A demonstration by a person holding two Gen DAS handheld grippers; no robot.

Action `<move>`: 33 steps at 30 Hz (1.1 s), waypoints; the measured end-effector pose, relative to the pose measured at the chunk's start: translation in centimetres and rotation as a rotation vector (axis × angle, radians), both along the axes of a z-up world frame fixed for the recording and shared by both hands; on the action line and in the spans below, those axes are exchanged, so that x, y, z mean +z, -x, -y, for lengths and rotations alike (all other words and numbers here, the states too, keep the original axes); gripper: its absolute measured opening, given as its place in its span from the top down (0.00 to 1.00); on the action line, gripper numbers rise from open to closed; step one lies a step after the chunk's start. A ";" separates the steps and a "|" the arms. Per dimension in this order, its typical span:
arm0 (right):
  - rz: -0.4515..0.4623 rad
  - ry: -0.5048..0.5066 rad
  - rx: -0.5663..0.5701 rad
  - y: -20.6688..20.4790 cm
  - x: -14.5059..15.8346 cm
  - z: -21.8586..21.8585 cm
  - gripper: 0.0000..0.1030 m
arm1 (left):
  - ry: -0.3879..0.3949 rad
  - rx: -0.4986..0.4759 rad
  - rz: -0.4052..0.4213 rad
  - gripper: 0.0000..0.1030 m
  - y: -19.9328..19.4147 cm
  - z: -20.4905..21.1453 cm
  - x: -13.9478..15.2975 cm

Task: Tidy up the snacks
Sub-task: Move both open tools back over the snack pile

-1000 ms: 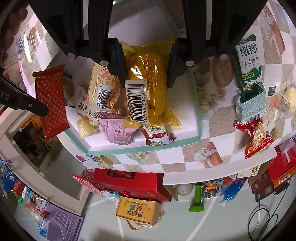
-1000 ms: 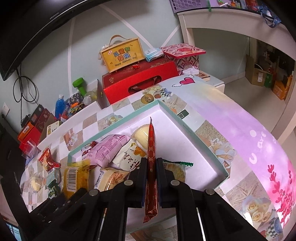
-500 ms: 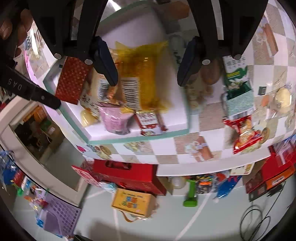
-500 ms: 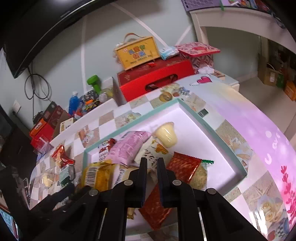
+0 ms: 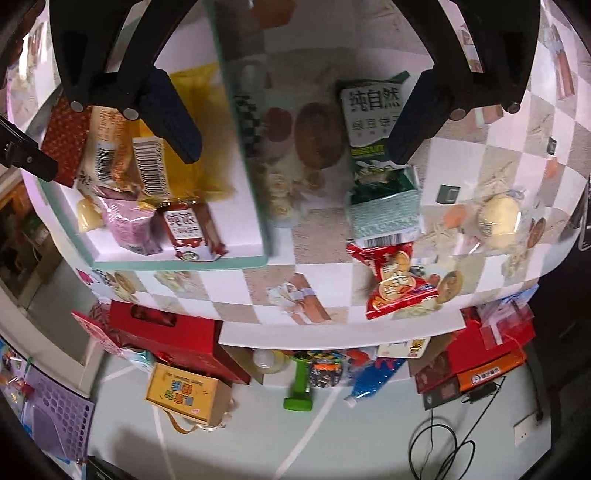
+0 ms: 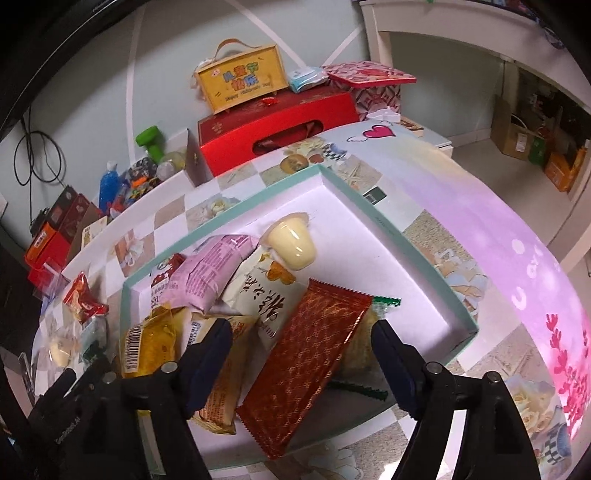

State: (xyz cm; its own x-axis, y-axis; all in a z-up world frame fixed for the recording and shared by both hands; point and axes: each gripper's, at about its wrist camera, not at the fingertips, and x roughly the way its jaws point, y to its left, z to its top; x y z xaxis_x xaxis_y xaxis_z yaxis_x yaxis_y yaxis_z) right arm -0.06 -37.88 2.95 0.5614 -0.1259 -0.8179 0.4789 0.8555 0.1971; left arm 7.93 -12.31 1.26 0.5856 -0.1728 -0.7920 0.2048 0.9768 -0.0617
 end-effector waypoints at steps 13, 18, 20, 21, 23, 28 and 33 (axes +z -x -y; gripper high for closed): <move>-0.015 0.055 0.041 -0.8 -0.4 -1.4 0.00 | -0.021 0.030 0.015 0.02 0.0 -0.9 0.2; -0.021 0.081 0.064 -1.1 -0.4 -2.2 0.00 | -0.019 0.035 0.019 0.02 0.0 -1.4 0.3; -0.025 0.091 0.074 -1.3 -0.4 -2.6 0.00 | -0.013 0.037 0.023 0.02 0.0 -1.6 0.4; -0.028 0.096 0.082 -1.4 -0.4 -3.0 0.00 | -0.010 0.039 0.024 0.02 0.0 -1.7 0.5; -0.029 0.108 0.091 -1.5 -0.2 -3.4 0.00 | 0.000 0.049 0.029 0.02 0.1 -2.2 0.7; 0.054 0.152 0.079 -1.4 1.7 -4.8 0.00 | 0.027 0.109 0.056 0.02 0.0 -4.7 1.7; 0.101 0.115 0.107 -2.2 2.4 -6.4 0.00 | 0.026 0.173 0.069 0.02 -0.2 -7.6 2.3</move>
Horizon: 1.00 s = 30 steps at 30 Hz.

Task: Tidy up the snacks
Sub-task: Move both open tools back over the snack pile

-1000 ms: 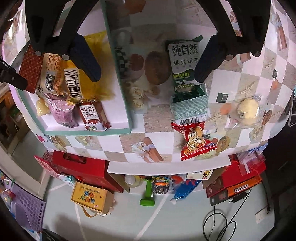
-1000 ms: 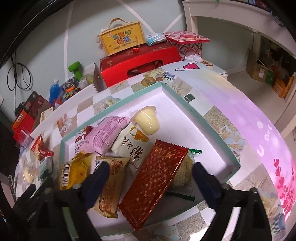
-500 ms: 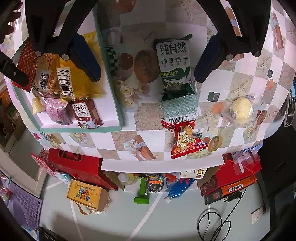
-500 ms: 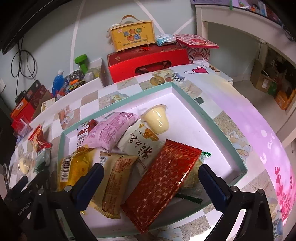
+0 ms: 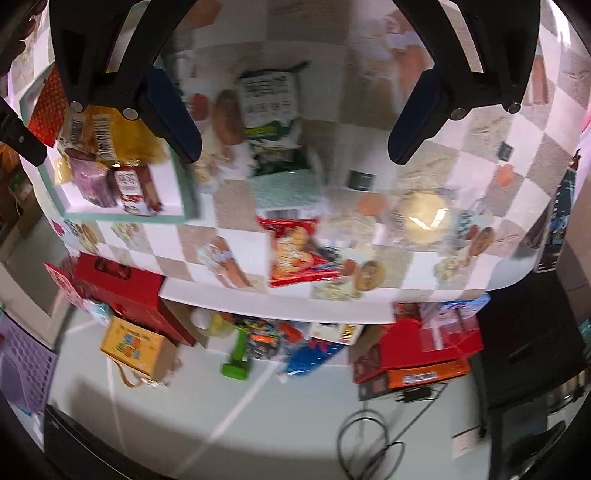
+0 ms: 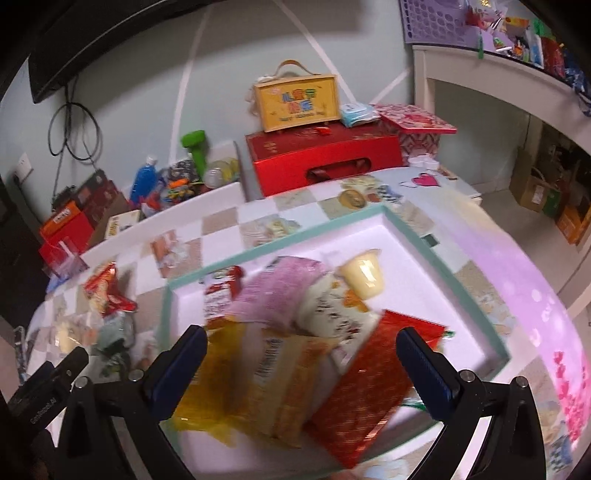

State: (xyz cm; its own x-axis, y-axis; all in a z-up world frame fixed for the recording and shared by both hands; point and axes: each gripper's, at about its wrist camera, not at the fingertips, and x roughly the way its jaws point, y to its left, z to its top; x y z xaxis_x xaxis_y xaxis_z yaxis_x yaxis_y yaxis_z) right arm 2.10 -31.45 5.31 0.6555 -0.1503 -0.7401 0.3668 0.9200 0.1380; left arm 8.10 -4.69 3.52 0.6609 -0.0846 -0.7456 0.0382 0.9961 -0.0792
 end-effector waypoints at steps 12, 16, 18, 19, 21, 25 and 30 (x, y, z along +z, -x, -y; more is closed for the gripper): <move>0.012 -0.019 0.170 -2.3 -0.7 -7.5 0.00 | 0.006 0.087 -0.026 0.02 0.1 -6.5 0.0; 0.013 -0.016 0.233 -2.8 -1.0 -10.2 0.00 | 0.021 0.132 -0.039 0.02 0.1 -8.9 -0.2; 0.009 -0.012 0.260 -3.0 -1.1 -11.4 0.00 | 0.029 0.155 -0.045 0.02 0.2 -10.0 -0.3; 0.006 -0.010 0.278 -3.1 -1.3 -12.2 0.00 | 0.032 0.163 -0.046 0.02 0.3 -10.5 -0.3; 0.002 -0.013 0.303 -3.3 -1.5 -13.3 0.00 | 0.037 0.175 -0.047 0.02 0.4 -11.3 -0.3; -0.006 -0.017 0.343 -3.6 -1.9 -15.1 0.00 | 0.039 0.193 -0.053 0.02 0.6 -12.6 -0.4; -0.026 0.001 0.386 -3.9 -2.6 -16.8 0.00 | 0.050 0.205 -0.067 0.02 0.4 -13.3 -1.0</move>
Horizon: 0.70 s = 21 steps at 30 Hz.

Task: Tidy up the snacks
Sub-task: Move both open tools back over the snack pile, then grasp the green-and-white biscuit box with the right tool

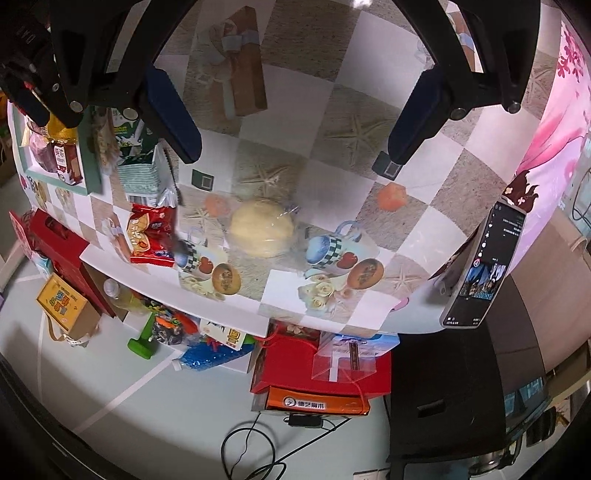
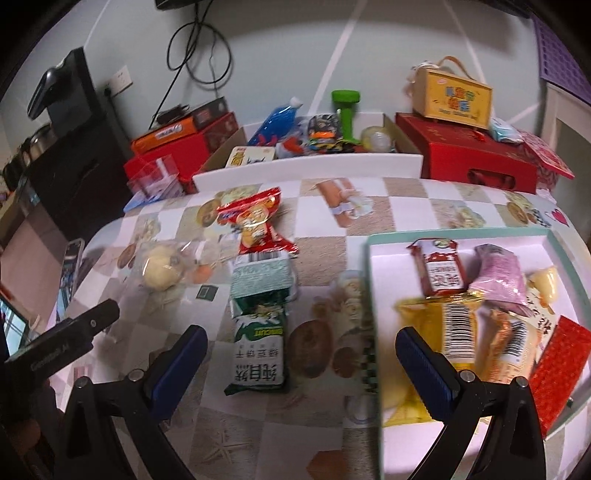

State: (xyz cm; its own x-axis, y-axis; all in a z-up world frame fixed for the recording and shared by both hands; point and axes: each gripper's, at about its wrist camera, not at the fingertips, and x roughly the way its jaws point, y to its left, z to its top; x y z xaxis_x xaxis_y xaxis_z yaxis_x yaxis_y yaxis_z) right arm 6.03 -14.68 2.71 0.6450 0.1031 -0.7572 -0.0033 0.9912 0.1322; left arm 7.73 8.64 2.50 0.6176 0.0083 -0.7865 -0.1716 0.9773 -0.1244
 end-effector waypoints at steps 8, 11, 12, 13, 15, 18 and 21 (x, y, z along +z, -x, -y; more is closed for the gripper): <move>-0.102 0.019 0.057 -1.3 -3.3 -1.7 0.00 | -0.021 -0.038 -0.078 0.02 -1.2 1.0 -2.4; -0.123 0.036 0.080 -1.6 -4.3 -2.4 0.00 | -0.032 -0.052 -0.112 0.02 -1.4 1.4 -3.5; -0.130 0.039 0.084 -1.6 -4.5 -2.5 0.00 | -0.036 -0.056 -0.121 0.02 -1.5 1.5 -3.7; -0.136 0.042 0.086 -1.7 -4.9 -2.6 0.00 | -0.041 -0.059 -0.129 0.02 -1.6 1.7 -4.0; -0.145 0.043 0.086 -1.8 -5.2 -2.7 0.00 | -0.048 -0.062 -0.138 0.02 -1.7 1.8 -4.3; -0.159 0.046 0.083 -2.1 -5.8 -2.7 0.00 | -0.052 -0.062 -0.148 0.02 -1.8 1.9 -4.6; -0.162 0.055 0.088 -2.2 -6.0 -2.9 0.00 | -0.056 -0.060 -0.153 0.02 -1.9 1.8 -4.8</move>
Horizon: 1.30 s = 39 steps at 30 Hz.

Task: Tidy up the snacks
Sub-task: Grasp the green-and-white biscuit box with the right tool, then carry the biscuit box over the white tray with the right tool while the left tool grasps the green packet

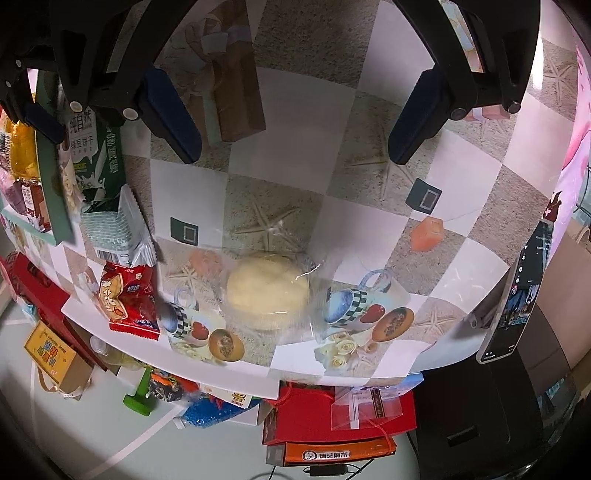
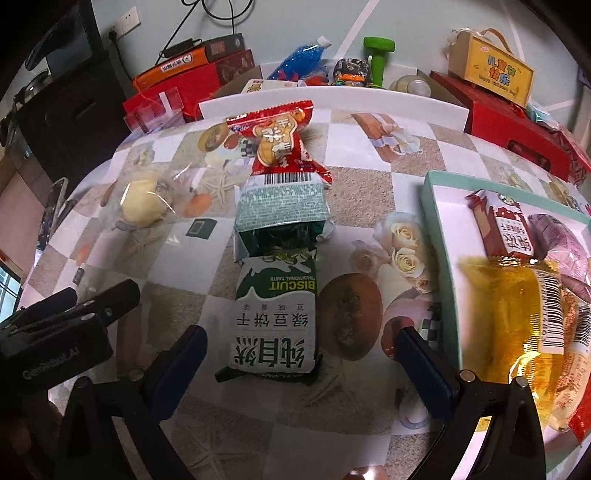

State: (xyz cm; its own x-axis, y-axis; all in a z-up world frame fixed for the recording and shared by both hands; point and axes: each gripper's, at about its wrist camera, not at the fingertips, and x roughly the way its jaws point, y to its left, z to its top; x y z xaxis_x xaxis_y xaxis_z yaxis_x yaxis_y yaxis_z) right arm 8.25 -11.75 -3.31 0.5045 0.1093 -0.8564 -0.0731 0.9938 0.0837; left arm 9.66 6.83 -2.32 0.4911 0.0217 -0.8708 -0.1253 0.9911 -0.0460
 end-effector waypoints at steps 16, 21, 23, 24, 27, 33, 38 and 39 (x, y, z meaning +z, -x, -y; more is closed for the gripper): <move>0.054 0.022 0.013 0.1 0.6 -0.2 0.58 | 0.006 -0.015 0.006 0.02 -0.1 0.4 0.1; 0.051 -0.008 0.021 0.2 0.6 0.3 0.58 | 0.011 -0.019 0.010 0.02 -0.2 0.6 0.2; 0.051 -0.010 0.018 0.2 0.6 0.4 0.58 | 0.009 -0.024 0.010 0.02 -0.2 0.8 0.2; 0.051 -0.013 0.018 0.2 0.6 0.4 0.59 | 0.009 -0.026 0.011 0.02 -0.2 0.9 0.3; 0.048 -0.022 0.021 0.2 0.7 0.6 0.59 | 0.008 -0.032 0.017 0.02 -0.2 1.1 0.5; 0.080 -0.039 0.017 0.7 1.9 1.0 0.59 | 0.009 -0.041 0.038 0.02 -0.3 1.7 1.2; 0.145 -0.053 -0.002 1.2 3.8 2.1 0.59 | 0.031 -0.060 0.062 0.02 -0.5 2.8 1.8; 0.152 -0.055 -0.009 1.2 4.1 2.4 0.59 | 0.033 -0.066 0.067 0.02 -0.6 3.1 1.9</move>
